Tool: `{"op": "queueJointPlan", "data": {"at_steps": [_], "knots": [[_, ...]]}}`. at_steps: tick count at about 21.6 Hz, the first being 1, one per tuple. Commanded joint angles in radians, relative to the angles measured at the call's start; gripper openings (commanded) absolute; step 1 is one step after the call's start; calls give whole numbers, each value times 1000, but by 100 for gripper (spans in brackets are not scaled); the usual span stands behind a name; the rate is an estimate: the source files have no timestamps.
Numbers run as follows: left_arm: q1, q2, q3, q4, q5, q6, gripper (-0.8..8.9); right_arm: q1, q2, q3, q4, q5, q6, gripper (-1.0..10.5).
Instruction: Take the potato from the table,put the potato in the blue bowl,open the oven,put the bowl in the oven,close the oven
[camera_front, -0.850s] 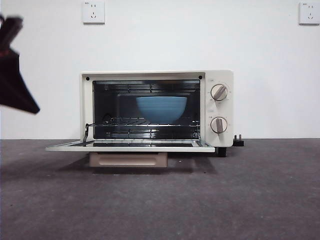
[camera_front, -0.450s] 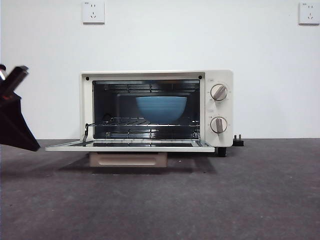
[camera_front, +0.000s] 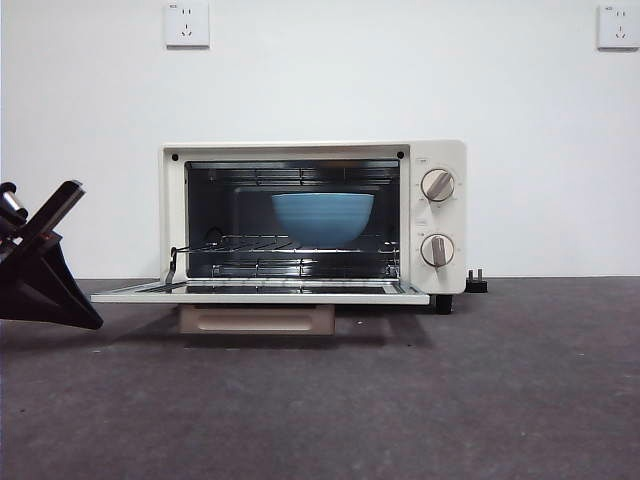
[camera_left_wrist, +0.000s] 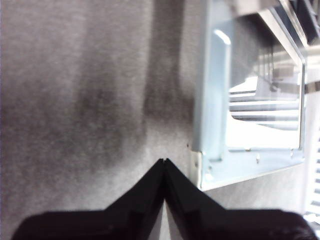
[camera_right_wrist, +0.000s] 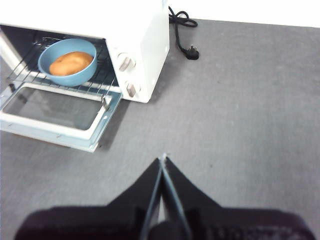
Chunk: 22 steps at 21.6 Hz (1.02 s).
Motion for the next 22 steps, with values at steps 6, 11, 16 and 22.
{"op": "queueJointPlan", "data": {"at_steps": [6,11,16,22], "knots": [[0,10,-3,33,72,-50,-8,0,-52,-11,-47,-3,32,-4],[-1,7,-2,72,145,-92,-8,0,-53,-11,-47,-46,60,-4],[-8,1,23,80,166,-117,-8,0,-53,-11,-48,-74,64,-4],[-19,-21,76,80,171,-149,-7,0,-53,-11,-48,-75,66,-4]]}}
